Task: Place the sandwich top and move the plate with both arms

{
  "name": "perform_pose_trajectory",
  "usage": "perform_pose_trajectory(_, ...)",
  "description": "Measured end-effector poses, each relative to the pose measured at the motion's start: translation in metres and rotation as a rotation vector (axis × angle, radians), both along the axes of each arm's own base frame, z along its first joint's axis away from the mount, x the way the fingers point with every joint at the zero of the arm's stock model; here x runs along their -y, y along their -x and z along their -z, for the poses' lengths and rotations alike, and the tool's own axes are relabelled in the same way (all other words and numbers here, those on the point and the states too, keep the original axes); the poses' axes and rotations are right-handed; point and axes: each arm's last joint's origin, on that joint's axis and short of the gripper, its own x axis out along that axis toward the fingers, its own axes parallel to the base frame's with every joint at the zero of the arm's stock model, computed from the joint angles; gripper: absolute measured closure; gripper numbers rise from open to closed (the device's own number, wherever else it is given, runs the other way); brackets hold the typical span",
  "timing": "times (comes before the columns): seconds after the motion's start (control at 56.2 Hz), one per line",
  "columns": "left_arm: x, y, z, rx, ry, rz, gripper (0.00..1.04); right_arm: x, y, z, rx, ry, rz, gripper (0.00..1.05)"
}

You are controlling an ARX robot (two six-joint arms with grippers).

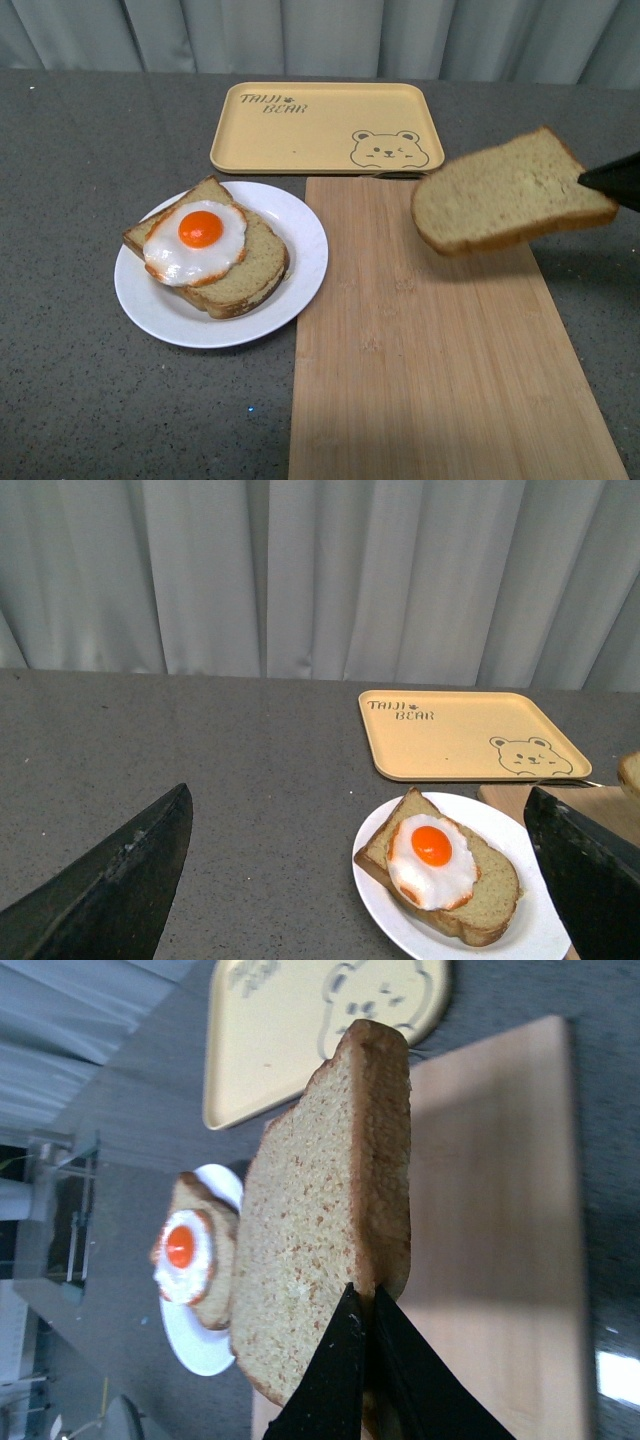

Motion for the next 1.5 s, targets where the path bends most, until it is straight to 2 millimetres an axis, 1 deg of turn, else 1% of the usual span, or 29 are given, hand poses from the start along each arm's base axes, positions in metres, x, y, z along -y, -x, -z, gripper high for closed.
perform_pose_trajectory(0.036, 0.0, 0.0, 0.0, 0.0, 0.0, 0.0, 0.07, -0.011, -0.002, -0.006, 0.027, -0.022, -0.024, 1.04)
perform_pose_trajectory(0.107, 0.0, 0.0, 0.0, 0.0, 0.0, 0.0, 0.07, -0.03, -0.006, -0.012, 0.043, -0.058, -0.052, 1.04)
perform_pose_trajectory(0.142, 0.0, 0.0, 0.0, 0.0, 0.0, 0.0, 0.07, -0.044, -0.009, -0.014, 0.044, -0.077, -0.073, 1.04)
perform_pose_trajectory(0.285, 0.0, 0.0, 0.0, 0.0, 0.0, 0.0, 0.07, -0.092, -0.025, -0.013, 0.045, -0.126, -0.14, 1.04)
perform_pose_trajectory(0.374, 0.0, 0.0, 0.0, 0.0, 0.0, 0.0, 0.07, -0.122, -0.034, -0.005, 0.023, -0.154, -0.172, 1.04)
perform_pose_trajectory(0.463, 0.0, 0.0, 0.0, 0.0, 0.0, 0.0, 0.07, -0.153, -0.041, 0.012, -0.036, -0.178, -0.202, 1.04)
perform_pose_trajectory(0.588, 0.0, 0.0, 0.0, 0.0, 0.0, 0.0, 0.07, -0.179, -0.045, 0.035, -0.104, -0.178, -0.223, 1.04)
perform_pose_trajectory(0.73, 0.0, 0.0, 0.0, 0.0, 0.0, 0.0, 0.07, -0.194, -0.045, 0.053, -0.158, -0.168, -0.23, 1.04)
perform_pose_trajectory(0.855, 0.0, 0.0, 0.0, 0.0, 0.0, 0.0, 0.07, -0.201, -0.043, 0.062, -0.193, -0.184, -0.214, 1.04)
perform_pose_trajectory(0.962, 0.0, 0.0, 0.0, 0.0, 0.0, 0.0, 0.07, -0.2, -0.036, 0.068, -0.229, -0.171, -0.191, 1.04)
perform_pose_trajectory(0.997, 0.0, 0.0, 0.0, 0.0, 0.0, 0.0, 0.07, -0.198, -0.033, 0.071, -0.238, -0.162, -0.182, 1.01)
perform_pose_trajectory(1.068, 0.0, 0.0, 0.0, 0.0, 0.0, 0.0, 0.07, -0.187, -0.024, 0.074, -0.252, -0.119, -0.145, 0.86)
perform_pose_trajectory(1.122, 0.0, 0.0, 0.0, 0.0, 0.0, 0.0, 0.07, -0.178, -0.02, 0.071, -0.24, -0.077, -0.115, 0.77)
perform_pose_trajectory(1.175, 0.0, 0.0, 0.0, 0.0, 0.0, 0.0, 0.07, -0.165, -0.017, 0.063, -0.187, -0.022, -0.089, 0.67)
perform_pose_trajectory(1.193, 0.0, 0.0, 0.0, 0.0, 0.0, 0.0, 0.07, -0.163, -0.017, 0.061, -0.18, -0.012, -0.083, 0.65)
perform_pose_trajectory(1.229, 0.0, 0.0, 0.0, 0.0, 0.0, 0.0, 0.07, -0.154, -0.016, 0.052, -0.148, 0.012, -0.06, 0.58)
perform_pose_trajectory(1.246, 0.0, 0.0, 0.0, 0.0, 0.0, 0.0, 0.07, -0.15, -0.017, 0.045, -0.124, 0.017, -0.053, 0.52)
perform_pose_trajectory(1.282, 0.0, 0.0, 0.0, 0.0, 0.0, 0.0, 0.07, -0.147, -0.019, 0.039, -0.076, 0.039, -0.036, 0.46)
perform_pose_trajectory(1.3, 0.0, 0.0, 0.0, 0.0, 0.0, 0.0, 0.07, -0.147, -0.019, 0.039, -0.066, 0.044, -0.025, 0.46)
perform_pose_trajectory(1.318, 0.0, 0.0, 0.0, 0.0, 0.0, 0.0, 0.07, -0.146, -0.02, 0.039, 0.024, 0.092, 0.012, 0.47)
perform_pose_trajectory(1.336, 0.0, 0.0, 0.0, 0.0, 0.0, 0.0, 0.07, -0.145, -0.019, 0.04, 0.137, 0.158, 0.071, 0.51)
perform_pose_trajectory(1.353, 0.0, 0.0, 0.0, 0.0, 0.0, 0.0, 0.07, -0.145, -0.019, 0.04, 0.153, 0.151, 0.071, 0.53)
perform_pose_trajectory(1.371, 0.0, 0.0, 0.0, 0.0, 0.0, 0.0, 0.07, -0.142, -0.017, 0.042, 0.259, 0.243, 0.142, 0.57)
perform_pose_trajectory(1.389, 0.0, 0.0, 0.0, 0.0, 0.0, 0.003, 0.07, -0.139, -0.013, 0.044, 0.32, 0.294, 0.179, 0.61)
perform_pose_trajectory(1.407, 0.0, 0.0, 0.0, 0.0, 0.0, 0.003, 0.07, -0.138, -0.011, 0.044, 0.341, 0.31, 0.191, 0.62)
perform_pose_trajectory(1.442, 0.0, 0.0, 0.0, 0.0, 0.0, 0.001, 0.07, -0.128, 0.001, 0.048, 0.436, 0.406, 0.276, 0.69)
perform_pose_trajectory(1.46, 0.0, 0.0, 0.0, 0.0, 0.0, 0.0, 0.07, -0.124, 0.006, 0.048, 0.482, 0.46, 0.301, 0.72)
perform_pose_trajectory(1.478, 0.0, 0.0, 0.0, -0.001, 0.0, 0.0, 0.07, -0.119, 0.013, 0.046, 0.523, 0.5, 0.344, 0.77)
perform_pose_trajectory(1.496, 0.0, 0.0, 0.0, -0.002, 0.0, 0.0, 0.07, -0.117, 0.015, 0.045, 0.54, 0.523, 0.349, 0.78)
